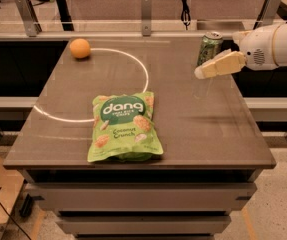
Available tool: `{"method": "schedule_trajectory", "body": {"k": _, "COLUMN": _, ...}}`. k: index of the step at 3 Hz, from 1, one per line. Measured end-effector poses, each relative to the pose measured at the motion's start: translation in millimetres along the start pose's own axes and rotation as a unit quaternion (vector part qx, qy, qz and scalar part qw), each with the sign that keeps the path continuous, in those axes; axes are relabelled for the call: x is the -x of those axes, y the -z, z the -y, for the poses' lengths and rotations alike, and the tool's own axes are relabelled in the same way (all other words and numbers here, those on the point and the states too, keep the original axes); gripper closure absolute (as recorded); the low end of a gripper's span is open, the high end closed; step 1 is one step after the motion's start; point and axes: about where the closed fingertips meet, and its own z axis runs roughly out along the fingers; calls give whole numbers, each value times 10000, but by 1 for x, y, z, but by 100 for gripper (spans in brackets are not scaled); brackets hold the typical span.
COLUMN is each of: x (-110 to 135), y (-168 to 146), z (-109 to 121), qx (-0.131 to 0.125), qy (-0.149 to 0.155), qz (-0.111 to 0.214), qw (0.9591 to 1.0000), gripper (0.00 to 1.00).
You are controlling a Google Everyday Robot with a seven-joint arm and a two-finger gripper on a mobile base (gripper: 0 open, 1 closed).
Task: Knock green can over
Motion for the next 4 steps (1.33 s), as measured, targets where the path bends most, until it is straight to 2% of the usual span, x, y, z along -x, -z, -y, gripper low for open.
{"method": "schedule_trajectory", "body": {"k": 1, "x": -1, "y": -3, "z": 2, "qx": -8, "qy": -34, "qz": 25, "qw": 10000, "gripper": 0}}
{"method": "schedule_trajectory", "body": {"k": 2, "x": -12, "y": -5, "z": 3, "qx": -162, "qy": -305, "qz": 29, "qw": 9994, "gripper": 0}}
{"method": "schedule_trajectory", "body": {"k": 3, "x": -29, "y": -17, "z": 21, "qx": -440, "qy": -678, "qz": 283, "qw": 9963, "gripper": 0}}
{"method": "schedule_trajectory", "body": {"k": 4, "x": -45, "y": -31, "z": 48, "qx": -713, "qy": -980, "qz": 598, "qw": 9908, "gripper": 0}}
